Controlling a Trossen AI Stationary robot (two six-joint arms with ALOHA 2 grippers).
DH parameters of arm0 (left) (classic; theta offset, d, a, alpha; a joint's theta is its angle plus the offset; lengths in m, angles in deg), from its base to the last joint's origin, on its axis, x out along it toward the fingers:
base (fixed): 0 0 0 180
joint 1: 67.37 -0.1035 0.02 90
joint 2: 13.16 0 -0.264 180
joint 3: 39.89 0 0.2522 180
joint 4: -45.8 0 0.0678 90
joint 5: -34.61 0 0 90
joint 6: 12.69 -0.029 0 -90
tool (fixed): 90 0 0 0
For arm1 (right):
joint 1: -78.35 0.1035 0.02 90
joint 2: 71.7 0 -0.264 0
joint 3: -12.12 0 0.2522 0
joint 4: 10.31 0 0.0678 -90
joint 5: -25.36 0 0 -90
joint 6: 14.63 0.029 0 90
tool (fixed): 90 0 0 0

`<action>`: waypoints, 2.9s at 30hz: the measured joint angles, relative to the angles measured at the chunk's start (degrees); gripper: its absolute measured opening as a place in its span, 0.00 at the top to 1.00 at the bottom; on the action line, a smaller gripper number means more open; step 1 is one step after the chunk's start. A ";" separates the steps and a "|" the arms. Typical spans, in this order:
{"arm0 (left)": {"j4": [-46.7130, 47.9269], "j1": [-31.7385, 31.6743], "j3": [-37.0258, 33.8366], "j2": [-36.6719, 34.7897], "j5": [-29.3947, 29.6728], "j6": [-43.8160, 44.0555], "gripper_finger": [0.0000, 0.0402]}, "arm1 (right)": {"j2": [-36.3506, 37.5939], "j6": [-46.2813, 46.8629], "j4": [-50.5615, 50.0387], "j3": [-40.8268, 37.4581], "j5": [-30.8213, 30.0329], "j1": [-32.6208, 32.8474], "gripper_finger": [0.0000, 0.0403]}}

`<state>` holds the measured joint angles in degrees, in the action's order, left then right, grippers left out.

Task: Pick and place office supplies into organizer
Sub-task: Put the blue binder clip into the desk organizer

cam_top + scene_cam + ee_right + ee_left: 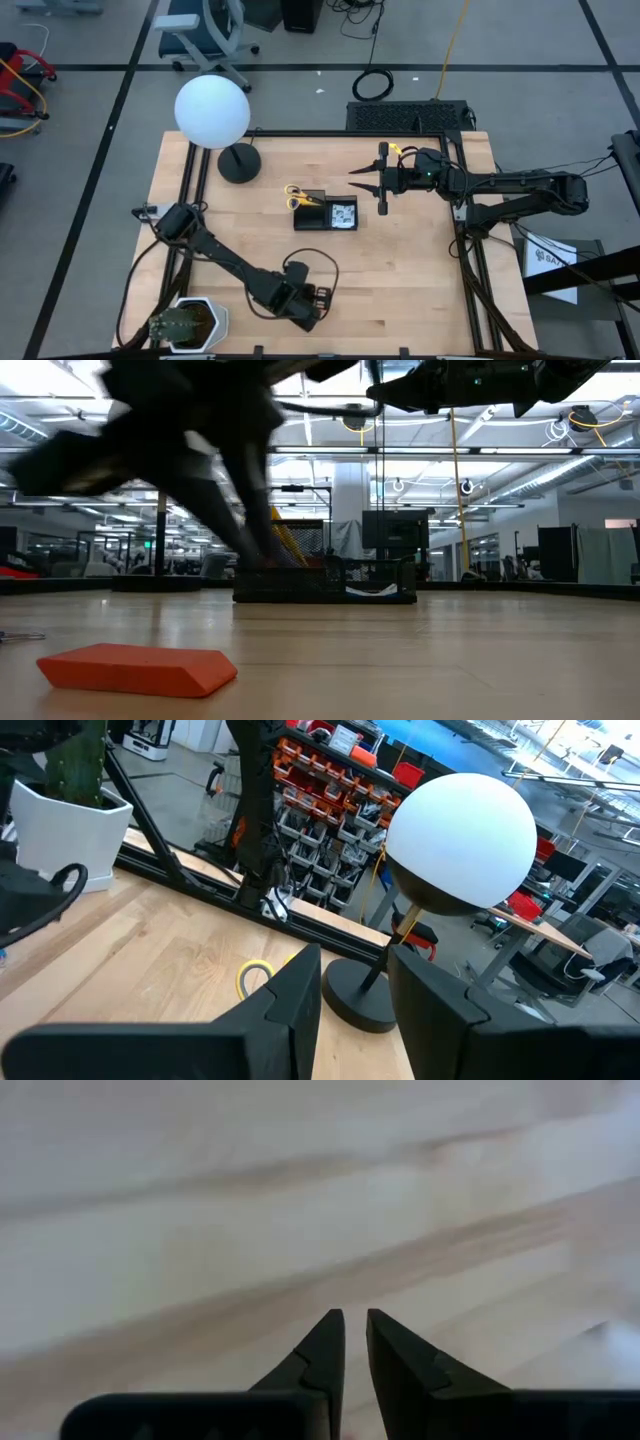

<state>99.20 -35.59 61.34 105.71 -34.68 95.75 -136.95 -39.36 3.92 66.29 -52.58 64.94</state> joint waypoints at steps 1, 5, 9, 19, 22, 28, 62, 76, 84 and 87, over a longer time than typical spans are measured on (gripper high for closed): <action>-1.02 -0.57 0.01 -0.02 0.60 -2.05 0.87 | 0.00 0.00 0.00 0.00 0.00 0.02 0.73; -3.11 -2.74 0.03 -0.06 1.56 -10.01 0.87 | 0.00 0.00 0.00 0.00 -0.01 0.01 0.73; -3.07 -4.05 0.03 -0.09 0.08 -14.12 0.87 | 0.00 0.00 0.00 0.00 -0.02 0.02 0.73; -7.39 -4.30 0.03 -0.09 -0.13 -13.70 0.87 | 0.00 0.00 0.00 0.00 0.00 0.01 0.73; -9.06 -4.34 0.03 -0.09 -0.07 -13.37 0.87 | 0.00 0.00 0.00 0.00 0.00 0.00 0.73; -11.83 -4.34 0.05 -0.11 1.14 -13.40 0.87 | 0.00 0.00 0.00 0.00 0.00 0.01 0.73; -21.61 -8.68 0.05 -0.11 -2.99 6.01 0.87 | 0.00 0.00 0.00 0.00 -0.01 0.01 0.73; -21.67 -8.49 0.05 -0.86 10.36 4.23 0.87 | 0.00 0.00 0.00 0.00 -0.01 0.01 0.73; -11.87 -7.89 0.05 -4.42 5.32 19.41 0.87 | 0.00 0.00 0.00 0.00 -0.01 0.01 0.73; -4.52 -7.80 0.05 -5.84 1.72 26.43 0.87 | 0.00 0.00 0.04 0.00 0.00 0.02 0.73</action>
<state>94.68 -43.38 61.40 99.87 -32.96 122.18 -136.95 -39.36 3.96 66.29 -52.58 64.96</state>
